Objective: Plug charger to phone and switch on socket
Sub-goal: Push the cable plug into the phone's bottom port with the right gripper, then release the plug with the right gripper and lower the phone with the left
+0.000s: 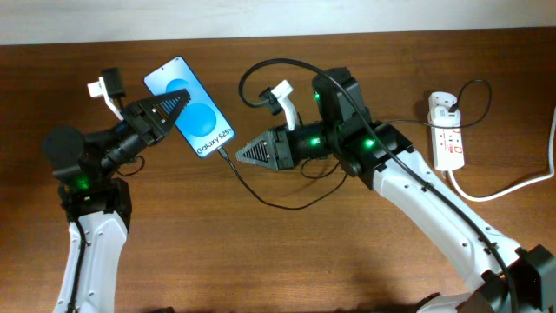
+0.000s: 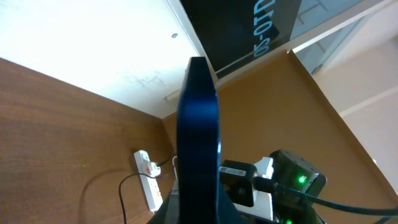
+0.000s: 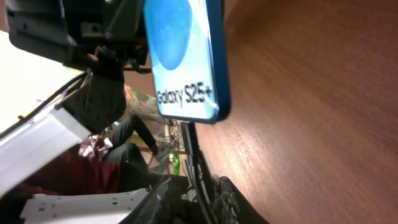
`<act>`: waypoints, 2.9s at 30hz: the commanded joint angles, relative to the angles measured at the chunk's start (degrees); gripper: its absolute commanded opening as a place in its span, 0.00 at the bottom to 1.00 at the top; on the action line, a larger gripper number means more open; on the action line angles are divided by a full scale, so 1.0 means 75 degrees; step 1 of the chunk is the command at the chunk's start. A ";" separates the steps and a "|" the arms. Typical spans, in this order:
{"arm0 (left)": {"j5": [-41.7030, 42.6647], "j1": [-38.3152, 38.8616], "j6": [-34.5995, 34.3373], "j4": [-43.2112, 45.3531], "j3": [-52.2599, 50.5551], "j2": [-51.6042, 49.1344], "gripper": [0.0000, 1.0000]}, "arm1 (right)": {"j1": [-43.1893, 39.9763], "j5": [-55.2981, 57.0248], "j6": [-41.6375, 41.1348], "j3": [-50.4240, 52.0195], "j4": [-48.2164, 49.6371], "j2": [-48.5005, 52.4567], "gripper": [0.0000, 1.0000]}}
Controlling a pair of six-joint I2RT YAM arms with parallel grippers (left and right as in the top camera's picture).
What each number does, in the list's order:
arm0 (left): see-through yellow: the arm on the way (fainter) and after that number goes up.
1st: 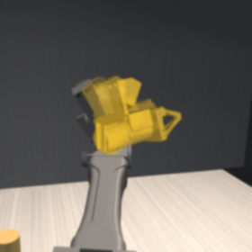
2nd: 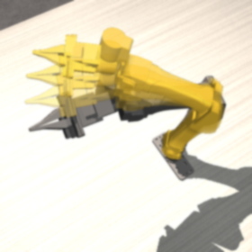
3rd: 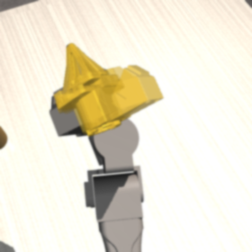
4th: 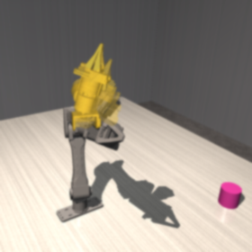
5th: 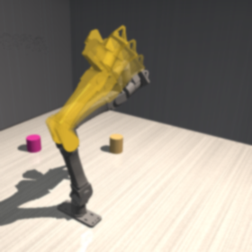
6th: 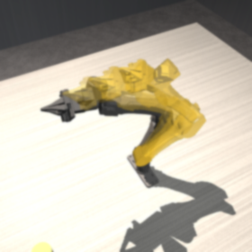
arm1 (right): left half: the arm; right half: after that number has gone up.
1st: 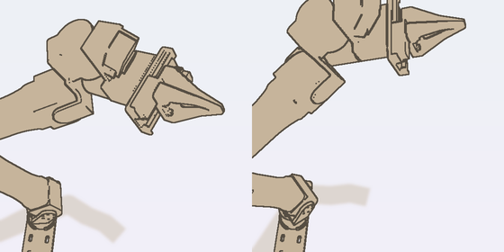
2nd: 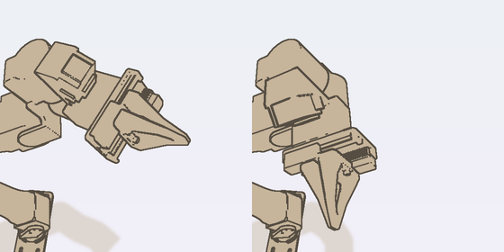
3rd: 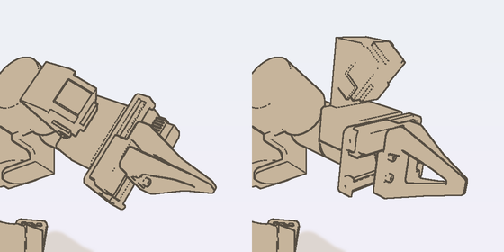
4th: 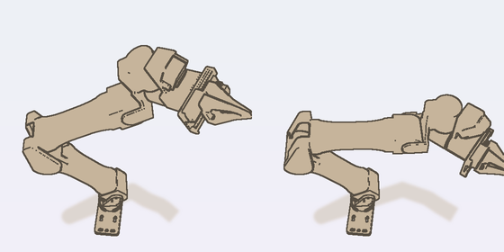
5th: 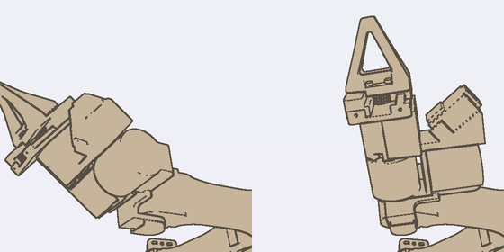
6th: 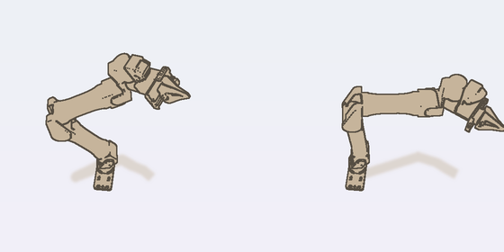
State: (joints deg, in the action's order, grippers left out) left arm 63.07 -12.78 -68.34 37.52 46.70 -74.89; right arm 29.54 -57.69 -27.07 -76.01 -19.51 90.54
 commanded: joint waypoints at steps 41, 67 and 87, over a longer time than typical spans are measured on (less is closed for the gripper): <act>0.2967 0.1157 -0.0254 -0.0038 -0.0335 0.0073 0.00 | 0.0192 0.0125 -0.0117 -0.0160 0.1693 0.0236 0.04; 0.1725 0.0679 -0.0915 0.1139 -0.0463 0.0073 0.00 | 0.0192 0.0589 0.0035 -0.0192 -0.0178 0.0236 0.39; -0.1399 0.2594 0.4654 -0.4986 -0.0463 -0.0533 0.00 | -0.1705 0.5336 0.1460 -0.0195 -0.5441 -0.1877 0.84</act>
State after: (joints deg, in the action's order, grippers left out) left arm 56.86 6.59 -42.35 0.10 42.98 -76.23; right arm 17.02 -22.31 -17.41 -77.41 -58.78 77.34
